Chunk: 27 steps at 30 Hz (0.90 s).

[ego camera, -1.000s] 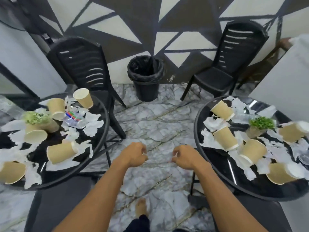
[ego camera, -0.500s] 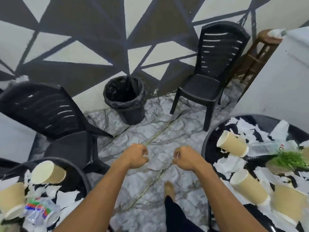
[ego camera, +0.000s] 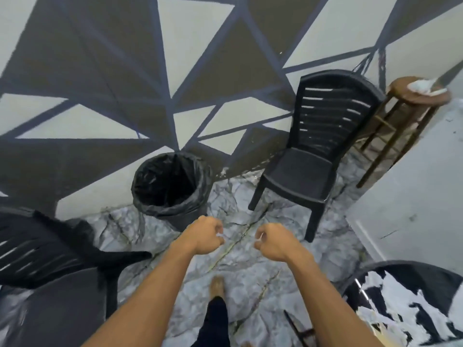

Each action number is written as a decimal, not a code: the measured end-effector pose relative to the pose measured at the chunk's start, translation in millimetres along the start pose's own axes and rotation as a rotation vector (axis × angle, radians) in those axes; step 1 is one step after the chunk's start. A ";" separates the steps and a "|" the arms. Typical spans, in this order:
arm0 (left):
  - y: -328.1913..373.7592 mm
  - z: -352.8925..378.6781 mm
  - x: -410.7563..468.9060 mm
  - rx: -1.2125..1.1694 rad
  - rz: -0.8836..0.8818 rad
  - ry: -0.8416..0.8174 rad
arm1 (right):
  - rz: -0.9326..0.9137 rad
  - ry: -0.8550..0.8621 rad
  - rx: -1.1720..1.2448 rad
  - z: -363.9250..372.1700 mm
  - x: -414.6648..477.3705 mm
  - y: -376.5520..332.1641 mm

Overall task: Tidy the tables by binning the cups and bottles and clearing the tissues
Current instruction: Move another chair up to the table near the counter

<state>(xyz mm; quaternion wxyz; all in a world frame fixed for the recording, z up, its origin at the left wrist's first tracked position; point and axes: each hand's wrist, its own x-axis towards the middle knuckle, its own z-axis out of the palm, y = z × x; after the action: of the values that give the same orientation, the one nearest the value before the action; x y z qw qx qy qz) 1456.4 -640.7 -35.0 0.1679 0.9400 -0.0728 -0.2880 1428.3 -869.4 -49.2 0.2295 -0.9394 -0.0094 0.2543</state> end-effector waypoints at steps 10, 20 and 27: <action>34.2 -113.4 215.9 0.119 0.195 -0.122 | 0.250 0.064 0.004 -114.1 140.5 26.5; 141.8 -207.4 393.1 0.220 0.354 -0.118 | 0.397 0.192 0.111 -229.2 269.9 87.7; 213.9 -262.8 504.0 0.236 0.361 -0.088 | 0.409 0.235 0.086 -326.1 373.9 139.8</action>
<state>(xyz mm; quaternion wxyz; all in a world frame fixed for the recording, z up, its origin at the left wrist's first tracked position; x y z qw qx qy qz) 2011.6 -886.1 -14.7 0.1021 0.9113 -0.2806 -0.2835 1897.1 -1083.3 -37.6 0.2123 -0.9343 0.2187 0.1847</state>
